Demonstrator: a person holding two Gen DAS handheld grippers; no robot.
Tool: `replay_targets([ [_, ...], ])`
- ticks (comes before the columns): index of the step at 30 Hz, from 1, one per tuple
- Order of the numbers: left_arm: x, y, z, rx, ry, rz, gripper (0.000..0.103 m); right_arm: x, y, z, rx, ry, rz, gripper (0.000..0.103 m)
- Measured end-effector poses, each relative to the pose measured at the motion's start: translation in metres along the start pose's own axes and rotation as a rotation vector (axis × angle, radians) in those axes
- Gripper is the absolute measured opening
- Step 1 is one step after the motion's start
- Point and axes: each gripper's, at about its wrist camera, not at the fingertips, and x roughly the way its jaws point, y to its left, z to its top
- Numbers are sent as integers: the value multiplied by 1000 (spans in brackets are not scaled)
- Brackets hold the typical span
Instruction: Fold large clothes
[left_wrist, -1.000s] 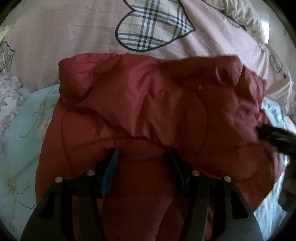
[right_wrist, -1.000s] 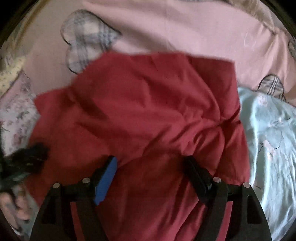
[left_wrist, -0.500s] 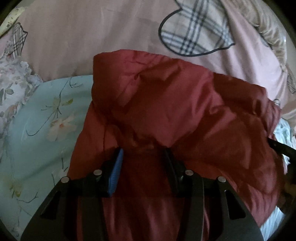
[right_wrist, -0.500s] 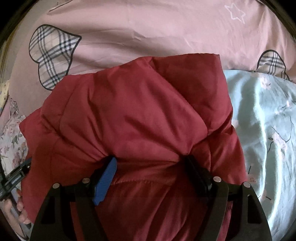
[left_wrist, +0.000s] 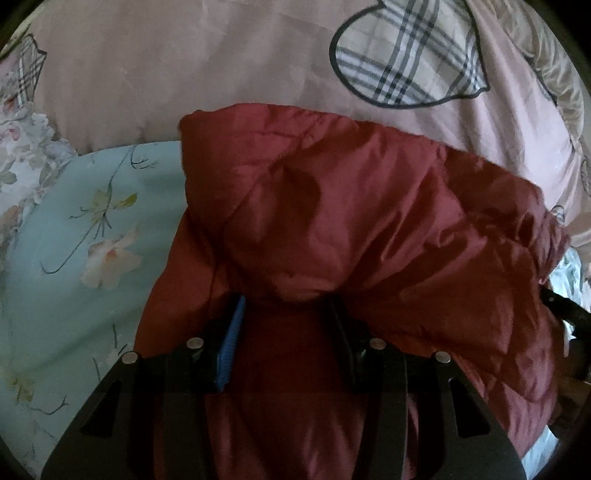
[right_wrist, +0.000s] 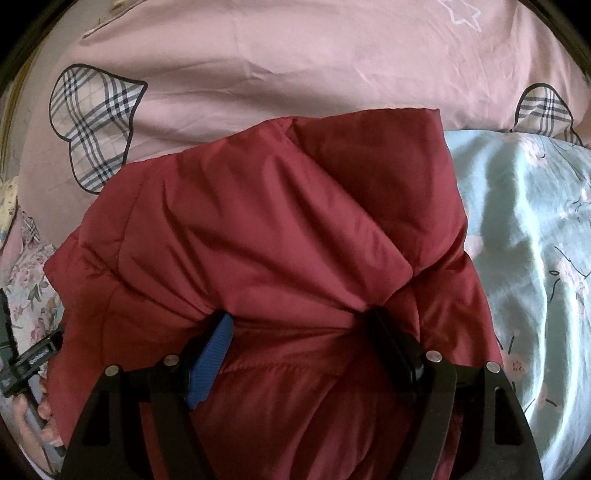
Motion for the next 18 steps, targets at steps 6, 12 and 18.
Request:
replay_targets([
  [6,-37,6,-8,2,-43,-38,44,-5,4,-15,2,-3,1,78],
  [12,-62,23,-18,-48,-66,-65,44,-24,6,-18,6,-22,6,78],
  [18,-70,35,-24,-83,-79,-73,44,-46,4,-16,26,-28,31,78],
])
